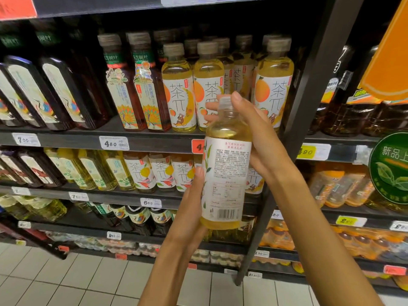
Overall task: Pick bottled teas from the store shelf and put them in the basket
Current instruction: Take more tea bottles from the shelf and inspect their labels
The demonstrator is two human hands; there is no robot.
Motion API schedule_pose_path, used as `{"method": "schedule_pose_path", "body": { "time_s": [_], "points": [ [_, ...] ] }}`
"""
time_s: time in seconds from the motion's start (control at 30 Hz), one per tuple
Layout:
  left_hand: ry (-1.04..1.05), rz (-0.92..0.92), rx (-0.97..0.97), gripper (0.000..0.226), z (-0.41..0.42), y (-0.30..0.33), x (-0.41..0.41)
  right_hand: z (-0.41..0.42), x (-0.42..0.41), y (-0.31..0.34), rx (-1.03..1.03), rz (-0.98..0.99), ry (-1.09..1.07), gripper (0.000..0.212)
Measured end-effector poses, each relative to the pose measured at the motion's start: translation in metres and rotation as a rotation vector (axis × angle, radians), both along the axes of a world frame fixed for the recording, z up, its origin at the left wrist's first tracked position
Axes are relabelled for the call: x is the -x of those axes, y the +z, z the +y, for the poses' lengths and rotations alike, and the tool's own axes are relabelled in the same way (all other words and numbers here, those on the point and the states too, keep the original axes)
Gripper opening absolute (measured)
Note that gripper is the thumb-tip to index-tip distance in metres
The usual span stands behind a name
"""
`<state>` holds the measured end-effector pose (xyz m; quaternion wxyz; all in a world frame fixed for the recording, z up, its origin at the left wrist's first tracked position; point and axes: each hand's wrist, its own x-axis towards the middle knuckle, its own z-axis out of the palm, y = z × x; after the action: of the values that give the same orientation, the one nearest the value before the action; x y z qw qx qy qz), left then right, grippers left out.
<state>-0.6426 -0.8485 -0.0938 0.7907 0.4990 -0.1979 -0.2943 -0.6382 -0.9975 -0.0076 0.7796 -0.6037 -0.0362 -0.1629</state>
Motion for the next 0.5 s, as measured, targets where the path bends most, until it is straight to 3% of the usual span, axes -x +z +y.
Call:
{"method": "schedule_pose_path", "body": {
  "time_s": [0.07,0.23,0.37,0.43,0.5],
  "points": [
    [0.077,-0.083,-0.046,0.047,-0.001,0.004,0.001,-0.001,0.003,-0.001,0.079,0.022,-0.051,0.037],
    [0.186,-0.188,-0.112,0.052,-0.008,0.003,0.003,0.006,0.002,-0.003,0.113,-0.005,-0.106,0.031],
    [0.130,-0.119,-0.068,0.047,-0.007,0.002,0.003,0.002,-0.003,-0.001,-0.004,-0.030,-0.077,0.023],
    [0.010,-0.034,0.002,0.047,-0.003,0.005,0.000,-0.004,-0.004,-0.001,-0.161,-0.051,0.024,0.026],
    [-0.125,0.050,0.038,0.064,-0.003,0.007,0.001,-0.007,-0.004,-0.001,-0.314,-0.081,0.145,0.034]
  ]
}}
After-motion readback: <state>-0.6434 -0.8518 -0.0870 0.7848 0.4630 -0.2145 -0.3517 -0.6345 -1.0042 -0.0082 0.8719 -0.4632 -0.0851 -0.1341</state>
